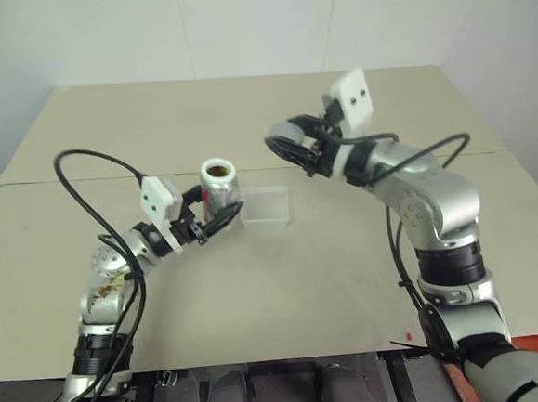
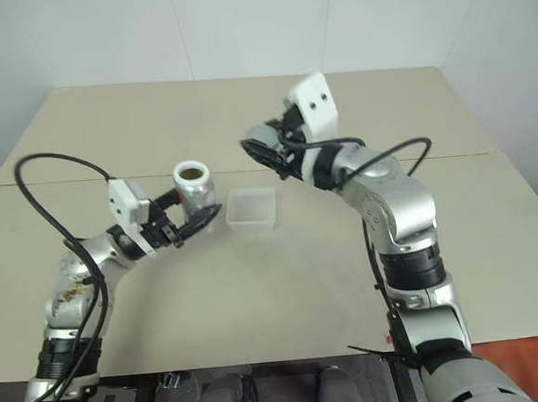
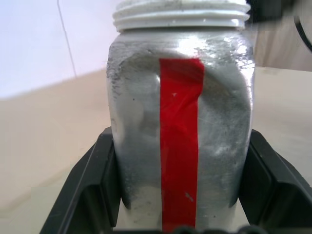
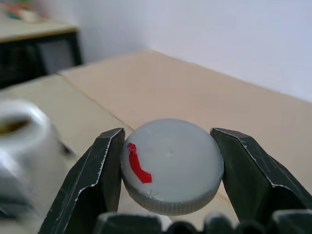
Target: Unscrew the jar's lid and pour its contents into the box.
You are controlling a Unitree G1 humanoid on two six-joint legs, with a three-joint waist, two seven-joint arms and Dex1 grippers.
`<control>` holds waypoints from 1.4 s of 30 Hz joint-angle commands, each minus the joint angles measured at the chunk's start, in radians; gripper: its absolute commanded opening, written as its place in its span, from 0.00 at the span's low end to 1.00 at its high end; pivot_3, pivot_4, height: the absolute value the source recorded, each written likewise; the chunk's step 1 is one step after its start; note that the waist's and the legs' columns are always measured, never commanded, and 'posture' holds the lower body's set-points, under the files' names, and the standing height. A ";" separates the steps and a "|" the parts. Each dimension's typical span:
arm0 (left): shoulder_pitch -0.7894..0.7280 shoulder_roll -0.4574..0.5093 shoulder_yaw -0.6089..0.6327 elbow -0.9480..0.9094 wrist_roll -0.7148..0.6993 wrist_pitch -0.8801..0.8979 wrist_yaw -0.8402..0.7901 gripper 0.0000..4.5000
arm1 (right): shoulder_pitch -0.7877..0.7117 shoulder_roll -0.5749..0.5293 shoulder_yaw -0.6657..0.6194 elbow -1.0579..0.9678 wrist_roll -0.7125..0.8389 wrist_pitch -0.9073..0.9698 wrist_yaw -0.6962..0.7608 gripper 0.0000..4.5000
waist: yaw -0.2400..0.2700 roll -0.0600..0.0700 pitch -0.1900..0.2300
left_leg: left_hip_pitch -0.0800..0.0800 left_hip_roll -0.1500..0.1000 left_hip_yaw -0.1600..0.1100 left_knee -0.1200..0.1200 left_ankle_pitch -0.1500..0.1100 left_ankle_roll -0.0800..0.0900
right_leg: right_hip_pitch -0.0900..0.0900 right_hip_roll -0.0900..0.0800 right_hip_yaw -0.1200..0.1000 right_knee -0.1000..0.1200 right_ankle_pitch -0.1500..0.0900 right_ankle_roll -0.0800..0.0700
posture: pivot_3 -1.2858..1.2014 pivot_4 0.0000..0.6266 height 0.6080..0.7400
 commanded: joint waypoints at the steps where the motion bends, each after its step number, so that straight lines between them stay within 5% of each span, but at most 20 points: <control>1: -0.052 0.029 0.046 -0.006 -0.038 0.005 -0.019 0.61 | 0.082 -0.016 -0.028 -0.041 -0.066 -0.034 -0.080 0.61 | -0.001 0.000 0.000 | 0.000 0.000 0.000 0.000 0.000 -0.001 | 0.000 0.000 0.000 0.000 0.000 0.000 | 0.52 0.24 1.00; 15: -0.113 0.034 0.051 0.039 -0.016 0.005 -0.012 0.61 | 0.211 0.081 -0.051 0.263 -0.206 -0.209 -0.263 0.61 | -0.005 0.000 0.000 | 0.000 0.000 0.001 0.000 0.001 -0.002 | -0.001 0.001 0.001 0.000 0.000 0.000 | 0.52 0.24 1.00; 20: -0.085 0.041 0.050 0.002 -0.014 0.014 0.003 0.61 | 0.214 0.092 -0.050 0.298 -0.220 -0.237 -0.256 0.97 | -0.005 0.000 0.000 | 0.000 0.000 0.001 0.000 0.001 -0.002 | -0.001 0.001 0.001 0.000 0.000 0.000 | 0.52 0.24 1.00; 30: -0.131 0.079 0.039 0.084 0.071 -0.058 0.010 0.61 | 0.244 -0.019 -0.049 0.030 -0.145 -0.071 -0.102 0.99 | -0.003 0.000 0.000 | 0.000 0.000 0.000 0.000 0.001 -0.002 | -0.001 0.001 0.001 0.000 0.000 0.000 | 0.52 0.24 1.00; 38: -0.492 0.110 -0.179 0.638 0.642 -0.678 0.343 0.61 | 0.195 -0.198 -0.034 -0.168 -0.020 0.021 0.136 0.99 | 0.019 0.000 0.000 | 0.000 -0.001 0.000 0.000 -0.003 0.005 | 0.001 0.001 0.000 -0.001 0.000 0.000 | 0.52 0.24 1.00; 42: -0.730 0.156 -0.390 0.870 1.017 -1.007 0.619 0.61 | 0.191 -0.239 -0.040 -0.219 0.032 0.042 0.198 0.99 | 0.023 -0.001 0.000 | -0.002 -0.001 0.002 0.000 0.000 0.001 | 0.000 0.000 -0.001 -0.004 0.000 0.000 | 0.52 0.24 1.00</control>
